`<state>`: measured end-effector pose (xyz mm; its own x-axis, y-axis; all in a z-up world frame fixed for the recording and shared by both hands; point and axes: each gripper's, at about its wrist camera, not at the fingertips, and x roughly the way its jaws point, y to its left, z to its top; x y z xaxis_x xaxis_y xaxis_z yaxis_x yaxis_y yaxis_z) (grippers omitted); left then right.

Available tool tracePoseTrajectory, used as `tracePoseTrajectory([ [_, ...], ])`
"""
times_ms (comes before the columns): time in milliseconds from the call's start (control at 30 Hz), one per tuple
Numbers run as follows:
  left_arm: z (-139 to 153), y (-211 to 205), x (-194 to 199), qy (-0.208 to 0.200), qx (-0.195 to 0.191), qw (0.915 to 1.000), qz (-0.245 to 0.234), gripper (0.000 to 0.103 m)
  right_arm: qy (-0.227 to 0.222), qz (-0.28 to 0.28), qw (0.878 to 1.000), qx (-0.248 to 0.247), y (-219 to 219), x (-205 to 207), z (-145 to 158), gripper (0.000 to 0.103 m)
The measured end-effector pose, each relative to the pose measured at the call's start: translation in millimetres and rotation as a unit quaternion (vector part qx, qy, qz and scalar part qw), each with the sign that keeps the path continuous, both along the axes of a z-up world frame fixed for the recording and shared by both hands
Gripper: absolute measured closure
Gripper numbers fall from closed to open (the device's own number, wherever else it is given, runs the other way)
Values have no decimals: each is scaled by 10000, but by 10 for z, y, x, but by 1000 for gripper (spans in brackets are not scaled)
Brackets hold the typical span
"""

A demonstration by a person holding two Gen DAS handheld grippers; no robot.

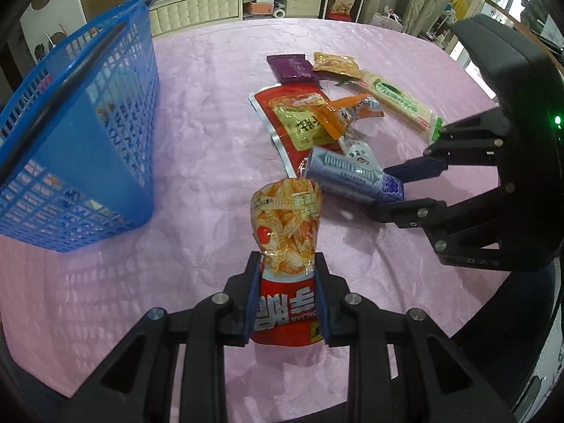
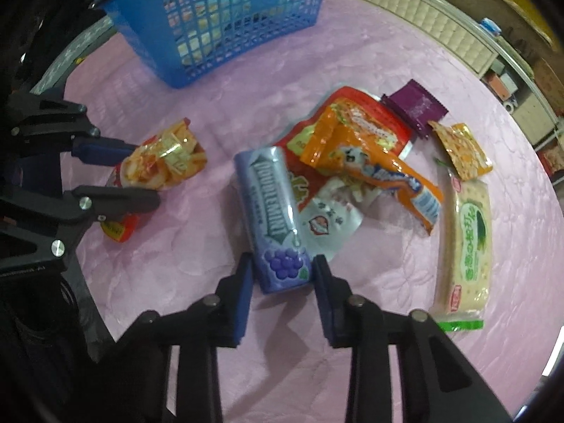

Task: Organize snacks
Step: 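Lift both held snacks and carry them over the blue basket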

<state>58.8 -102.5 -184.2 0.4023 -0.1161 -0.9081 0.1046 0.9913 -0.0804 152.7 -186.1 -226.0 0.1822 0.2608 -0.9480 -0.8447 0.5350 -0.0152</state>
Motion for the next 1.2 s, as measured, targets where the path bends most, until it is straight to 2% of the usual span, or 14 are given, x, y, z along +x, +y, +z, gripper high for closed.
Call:
tracePoseTrajectory([
  [167, 126, 57, -61, -190, -66, 9998, 66, 78, -71, -221, 9995, 232, -51, -153, 41, 68],
  [300, 214, 101, -118, -304, -117, 9994, 84, 78, -52, -490, 9976, 484, -71, -248, 170, 69],
  [533, 367, 177, -263, -516, -224, 9984, 104, 78, -335, -897, 9929, 711, -67, -336, 462, 69],
  [933, 831, 332, -445, -1103, -344, 9933, 39, 78, -815, -1140, 9842, 1079, 28, -440, 994, 69],
  [1200, 1242, 671, -437, -1465, -310, 9886, 131, 78, -1126, -1105, 9772, 1418, 255, -436, 1435, 69],
])
